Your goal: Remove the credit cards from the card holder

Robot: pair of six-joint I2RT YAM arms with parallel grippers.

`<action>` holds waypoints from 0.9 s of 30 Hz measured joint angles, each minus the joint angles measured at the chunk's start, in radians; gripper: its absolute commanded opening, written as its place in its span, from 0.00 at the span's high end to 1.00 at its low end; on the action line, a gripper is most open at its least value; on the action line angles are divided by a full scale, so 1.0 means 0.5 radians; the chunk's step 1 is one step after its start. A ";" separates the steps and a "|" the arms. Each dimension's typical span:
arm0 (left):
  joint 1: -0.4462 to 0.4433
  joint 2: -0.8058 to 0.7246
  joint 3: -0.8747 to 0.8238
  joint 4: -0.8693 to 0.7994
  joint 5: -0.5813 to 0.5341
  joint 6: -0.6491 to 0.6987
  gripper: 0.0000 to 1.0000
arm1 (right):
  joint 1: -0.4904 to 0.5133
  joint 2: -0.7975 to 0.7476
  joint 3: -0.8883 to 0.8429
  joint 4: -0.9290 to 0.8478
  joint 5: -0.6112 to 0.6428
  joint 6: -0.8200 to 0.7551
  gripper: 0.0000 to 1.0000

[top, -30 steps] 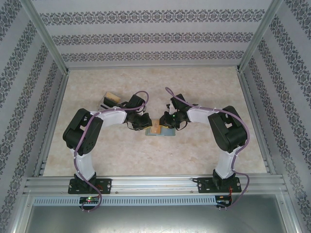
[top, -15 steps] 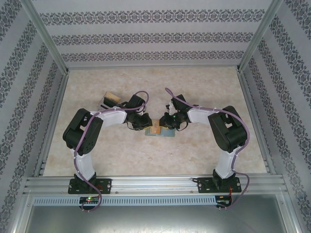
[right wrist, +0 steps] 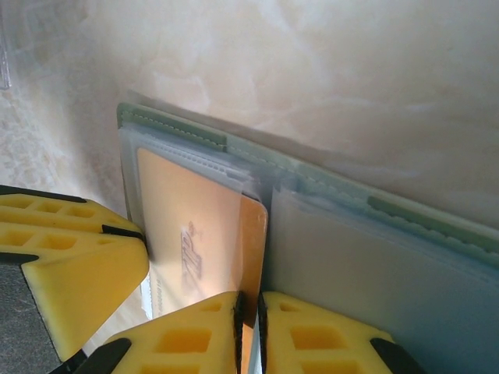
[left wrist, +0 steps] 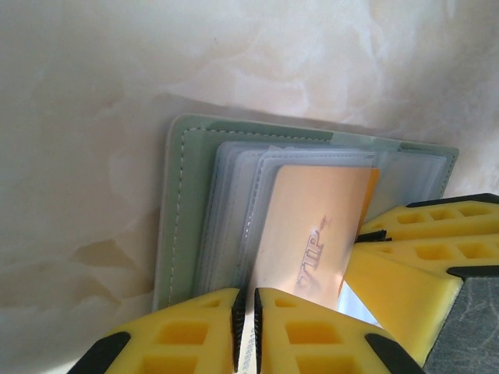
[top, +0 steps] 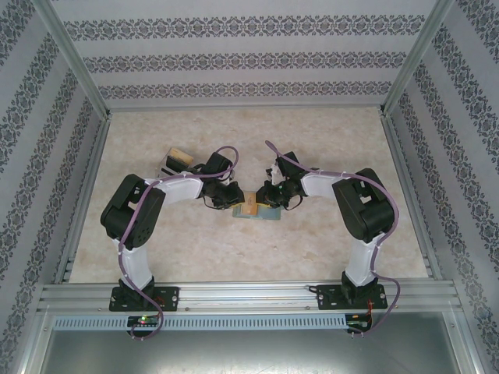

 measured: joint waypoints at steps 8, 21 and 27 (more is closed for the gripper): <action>0.000 -0.001 -0.007 0.010 0.008 0.000 0.83 | -0.013 0.000 0.000 0.006 -0.014 -0.006 0.91; 0.000 -0.039 -0.005 -0.018 0.015 0.018 0.70 | -0.042 -0.128 -0.054 -0.066 0.107 -0.053 1.00; 0.000 -0.039 -0.005 -0.034 0.016 0.025 0.75 | -0.071 -0.134 -0.072 -0.080 0.108 -0.068 0.88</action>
